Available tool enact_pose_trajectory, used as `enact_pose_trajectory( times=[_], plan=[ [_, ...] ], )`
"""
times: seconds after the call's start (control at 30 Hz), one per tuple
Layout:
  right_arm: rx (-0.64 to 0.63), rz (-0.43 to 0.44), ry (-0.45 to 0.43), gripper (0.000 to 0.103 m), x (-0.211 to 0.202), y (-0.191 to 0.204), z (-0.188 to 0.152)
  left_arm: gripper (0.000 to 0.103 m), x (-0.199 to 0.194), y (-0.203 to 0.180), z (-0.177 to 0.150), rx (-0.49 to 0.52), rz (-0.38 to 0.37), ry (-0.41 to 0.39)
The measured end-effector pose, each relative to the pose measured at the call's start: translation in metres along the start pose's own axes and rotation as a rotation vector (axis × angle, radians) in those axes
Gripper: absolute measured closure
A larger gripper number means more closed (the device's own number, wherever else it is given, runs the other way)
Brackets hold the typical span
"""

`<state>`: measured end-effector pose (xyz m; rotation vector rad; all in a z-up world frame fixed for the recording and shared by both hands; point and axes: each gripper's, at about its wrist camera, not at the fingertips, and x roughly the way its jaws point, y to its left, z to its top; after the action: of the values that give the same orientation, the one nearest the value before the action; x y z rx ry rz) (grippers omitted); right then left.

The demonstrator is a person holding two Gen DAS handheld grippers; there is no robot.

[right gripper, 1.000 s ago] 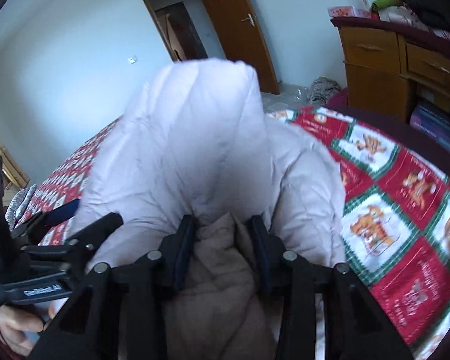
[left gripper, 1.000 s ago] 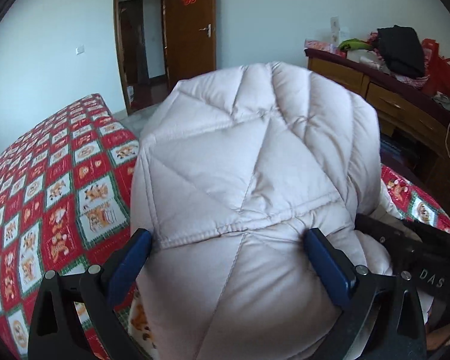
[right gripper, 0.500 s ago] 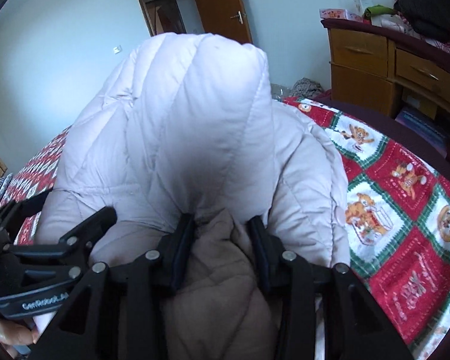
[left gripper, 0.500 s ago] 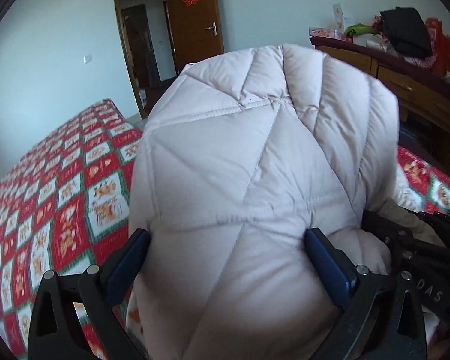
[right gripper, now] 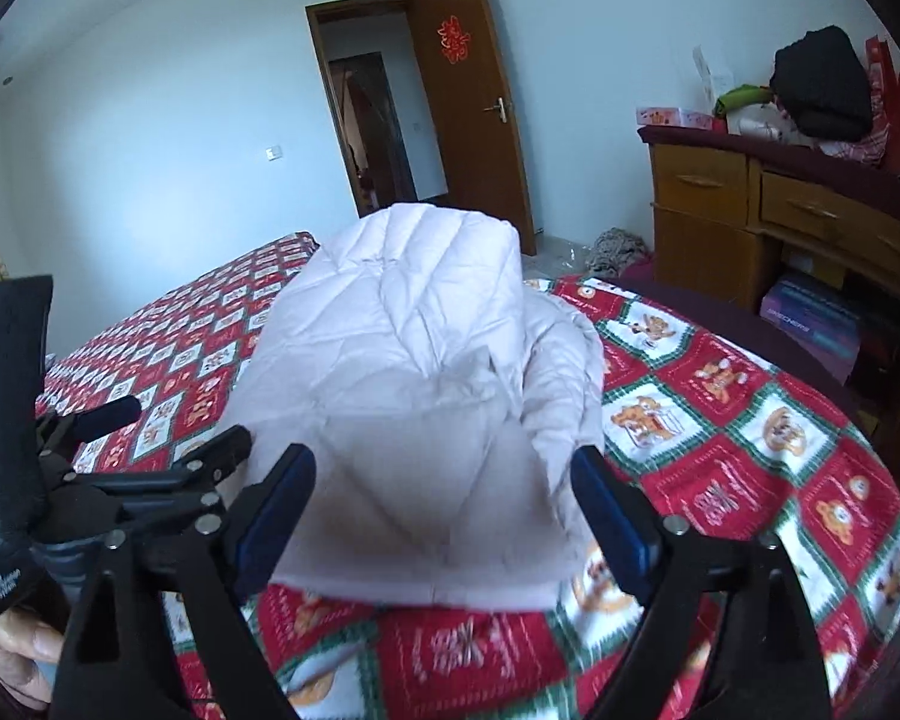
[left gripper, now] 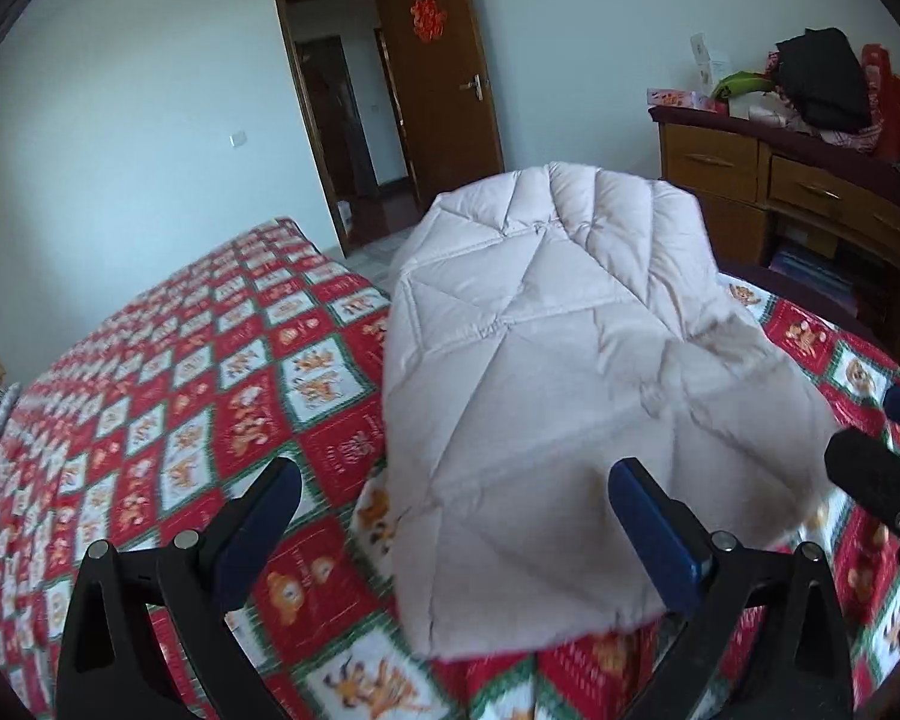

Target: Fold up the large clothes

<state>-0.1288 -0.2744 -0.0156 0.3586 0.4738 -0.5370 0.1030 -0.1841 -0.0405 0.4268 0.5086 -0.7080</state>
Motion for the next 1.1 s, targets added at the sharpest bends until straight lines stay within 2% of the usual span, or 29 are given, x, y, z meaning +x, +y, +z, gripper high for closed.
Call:
enact_pose_trajectory(
  times=[0.13, 0.2, 0.43, 0.67, 0.83, 0.93, 1.1],
  plan=[
    [-0.013, 0.018, 0.000, 0.006, -0.017, 0.002, -0.008, 0.001, -0.029, 0.002, -0.013, -0.011, 0.052, -0.033],
    [-0.030, 0.030, 0.002, 0.005, -0.025, 0.008, -0.012, 0.001, -0.040, 0.003, -0.017, -0.020, 0.035, -0.048],
    [-0.068, 0.018, -0.077, 0.005, -0.060, 0.016, -0.006, 0.001, -0.071, 0.004, -0.023, -0.058, 0.000, -0.044],
    [-0.089, -0.017, -0.201, 0.001, -0.108, 0.020, -0.005, 0.001, -0.102, 0.015, -0.027, -0.142, -0.027, -0.058],
    [-0.090, -0.018, -0.307, 0.000, -0.129, 0.023, -0.003, 0.001, -0.134, 0.021, -0.025, -0.175, 0.001, -0.138],
    [-0.090, -0.010, -0.331, 0.000, -0.133, 0.023, -0.002, 0.001, -0.153, 0.024, -0.026, -0.185, 0.004, -0.192],
    [-0.125, -0.053, -0.359, 0.000, -0.134, 0.028, -0.006, 0.001, -0.175, 0.027, -0.028, -0.189, 0.032, -0.264]
  ],
)
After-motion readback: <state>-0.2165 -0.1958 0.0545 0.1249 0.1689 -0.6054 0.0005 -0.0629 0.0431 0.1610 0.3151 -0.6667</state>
